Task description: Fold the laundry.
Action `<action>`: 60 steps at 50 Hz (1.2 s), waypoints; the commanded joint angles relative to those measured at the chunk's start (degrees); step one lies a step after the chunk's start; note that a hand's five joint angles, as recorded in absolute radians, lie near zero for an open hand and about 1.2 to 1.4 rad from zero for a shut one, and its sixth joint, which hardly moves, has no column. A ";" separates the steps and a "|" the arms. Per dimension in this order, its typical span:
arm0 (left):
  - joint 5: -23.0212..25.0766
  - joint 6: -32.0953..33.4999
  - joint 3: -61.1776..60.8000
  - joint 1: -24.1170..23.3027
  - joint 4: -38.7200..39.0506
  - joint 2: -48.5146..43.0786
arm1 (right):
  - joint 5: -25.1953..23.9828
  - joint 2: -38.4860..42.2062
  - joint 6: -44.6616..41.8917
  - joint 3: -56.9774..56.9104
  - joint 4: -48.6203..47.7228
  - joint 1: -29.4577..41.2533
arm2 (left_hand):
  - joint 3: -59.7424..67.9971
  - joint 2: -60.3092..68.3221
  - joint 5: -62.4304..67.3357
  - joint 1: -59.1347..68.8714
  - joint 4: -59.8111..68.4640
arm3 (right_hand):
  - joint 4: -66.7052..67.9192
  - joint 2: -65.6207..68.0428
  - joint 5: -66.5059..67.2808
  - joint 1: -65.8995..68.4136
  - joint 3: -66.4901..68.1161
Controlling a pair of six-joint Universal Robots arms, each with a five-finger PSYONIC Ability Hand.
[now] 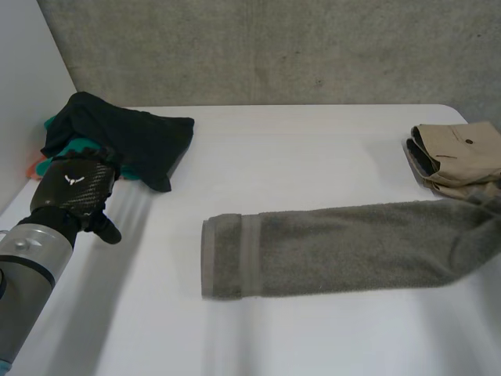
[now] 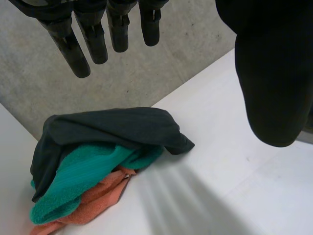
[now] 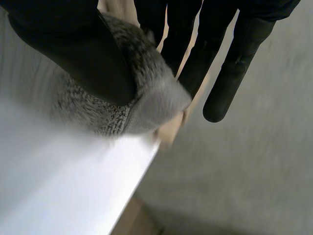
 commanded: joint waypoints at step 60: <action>-11.32 0.84 7.91 -20.69 4.67 -4.41 | 3.00 -9.54 30.74 9.67 -11.48 34.14 | -2.37 -2.03 -2.86 -0.95 -1.96 | 11.32 12.38 11.98 16.48 11.81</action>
